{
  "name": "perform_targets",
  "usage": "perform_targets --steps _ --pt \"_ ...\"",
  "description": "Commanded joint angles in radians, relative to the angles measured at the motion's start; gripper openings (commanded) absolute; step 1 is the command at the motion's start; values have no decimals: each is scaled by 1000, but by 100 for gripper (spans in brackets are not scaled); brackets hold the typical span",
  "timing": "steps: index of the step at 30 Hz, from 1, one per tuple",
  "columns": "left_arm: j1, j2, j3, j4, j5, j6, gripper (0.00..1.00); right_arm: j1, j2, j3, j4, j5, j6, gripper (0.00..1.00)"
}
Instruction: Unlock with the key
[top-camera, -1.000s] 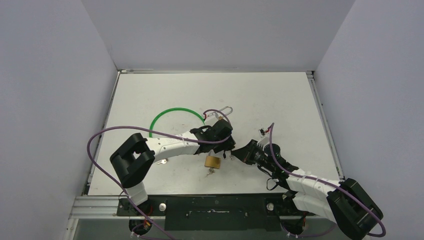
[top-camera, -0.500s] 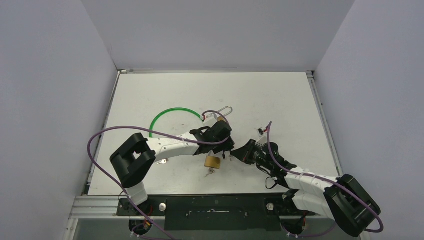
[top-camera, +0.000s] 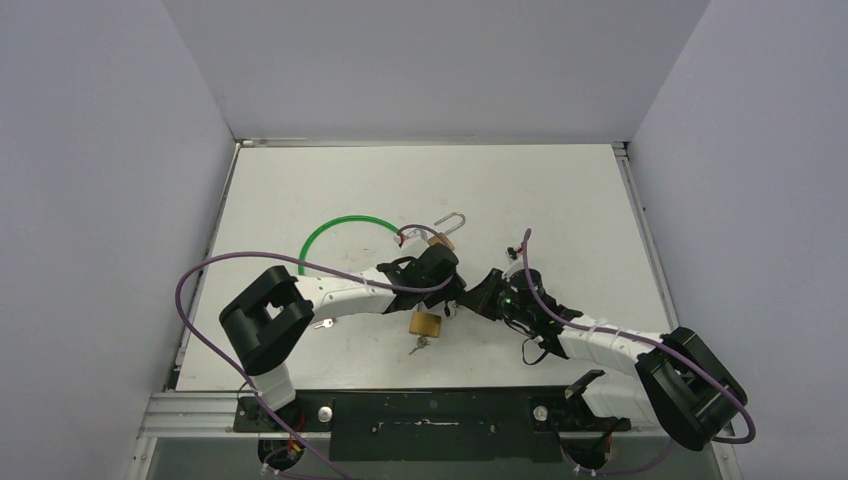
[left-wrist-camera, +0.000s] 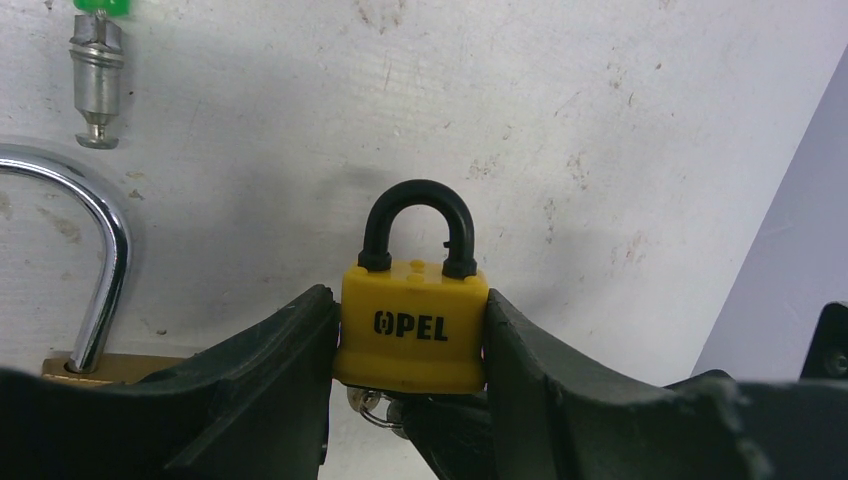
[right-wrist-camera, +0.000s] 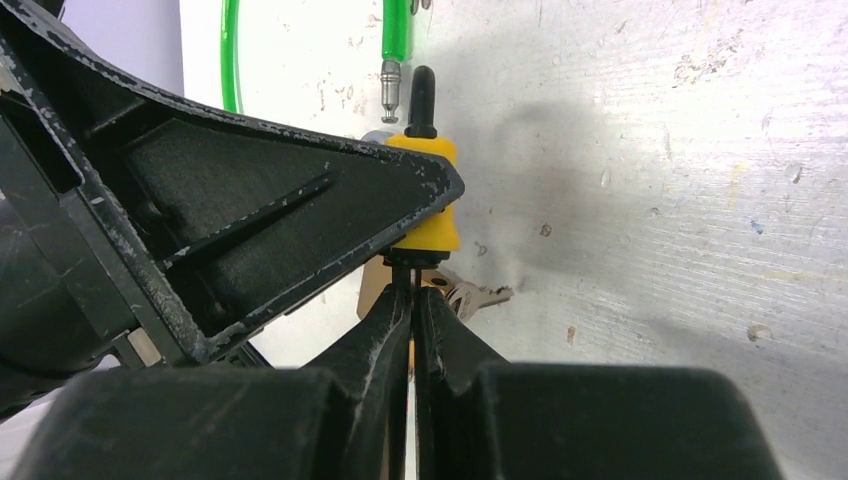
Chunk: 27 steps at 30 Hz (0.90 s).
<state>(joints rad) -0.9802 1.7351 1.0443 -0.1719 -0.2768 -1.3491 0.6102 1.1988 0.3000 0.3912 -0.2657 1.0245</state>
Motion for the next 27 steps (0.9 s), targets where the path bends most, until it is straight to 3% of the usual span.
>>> perform_targets --steps 1,8,15,21,27 --pt "-38 -65 -7 112 179 -38 0 -3 34 70 93 152 -1 0" --pt "-37 -73 -54 210 220 -68 0 -3 53 36 257 153 -37 1" --pt "-29 -114 -95 253 151 -79 0 -9 -19 -108 418 104 -129 30" --pt "-31 -129 -90 262 26 -26 0 -11 -189 -185 406 81 -166 50" --pt "-33 -137 -62 246 -17 18 0 -6 -327 -216 328 89 -169 54"
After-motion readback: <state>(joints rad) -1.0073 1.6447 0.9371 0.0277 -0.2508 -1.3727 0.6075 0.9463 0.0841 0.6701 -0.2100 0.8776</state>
